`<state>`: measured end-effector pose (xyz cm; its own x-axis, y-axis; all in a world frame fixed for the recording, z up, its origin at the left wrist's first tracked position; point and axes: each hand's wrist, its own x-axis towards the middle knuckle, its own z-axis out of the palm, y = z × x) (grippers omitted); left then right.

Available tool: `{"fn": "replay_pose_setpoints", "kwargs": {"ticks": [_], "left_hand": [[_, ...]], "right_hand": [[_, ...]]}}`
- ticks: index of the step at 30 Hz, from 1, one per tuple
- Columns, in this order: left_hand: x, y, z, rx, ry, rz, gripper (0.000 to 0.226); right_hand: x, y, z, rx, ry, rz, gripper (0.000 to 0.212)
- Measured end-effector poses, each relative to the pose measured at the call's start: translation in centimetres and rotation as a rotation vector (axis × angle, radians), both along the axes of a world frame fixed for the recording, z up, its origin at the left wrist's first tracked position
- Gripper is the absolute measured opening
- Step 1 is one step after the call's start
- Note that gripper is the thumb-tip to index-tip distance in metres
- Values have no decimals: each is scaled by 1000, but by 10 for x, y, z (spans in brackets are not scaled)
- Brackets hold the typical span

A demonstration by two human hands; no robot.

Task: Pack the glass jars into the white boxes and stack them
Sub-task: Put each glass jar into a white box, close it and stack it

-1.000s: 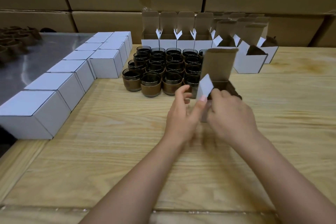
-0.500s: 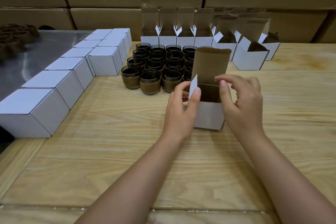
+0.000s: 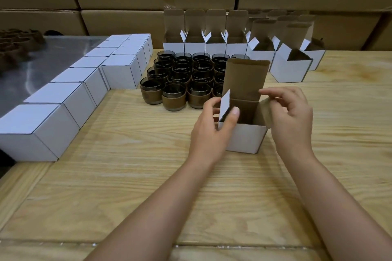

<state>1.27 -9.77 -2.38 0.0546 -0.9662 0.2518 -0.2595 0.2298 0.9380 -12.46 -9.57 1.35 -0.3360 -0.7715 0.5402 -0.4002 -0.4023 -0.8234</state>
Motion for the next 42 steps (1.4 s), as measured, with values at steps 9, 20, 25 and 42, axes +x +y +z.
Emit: {"fn": "replay_pose_setpoints", "kwargs": {"ticks": [9, 20, 25, 42], "left_hand": [[1, -1, -3, -14, 48, 90, 60], [11, -4, 5, -43, 378, -19, 41], [16, 0, 6, -27, 452, -208, 40], [34, -13, 6, 15, 300, -289, 81]], "right_hand": [[-6, -6, -17, 171, -76, 211, 43], [-13, -17, -19, 339, -158, 356, 51], [-14, -15, -17, 351, -157, 399, 51], [-28, -66, 14, 325, -194, 112, 30]]}}
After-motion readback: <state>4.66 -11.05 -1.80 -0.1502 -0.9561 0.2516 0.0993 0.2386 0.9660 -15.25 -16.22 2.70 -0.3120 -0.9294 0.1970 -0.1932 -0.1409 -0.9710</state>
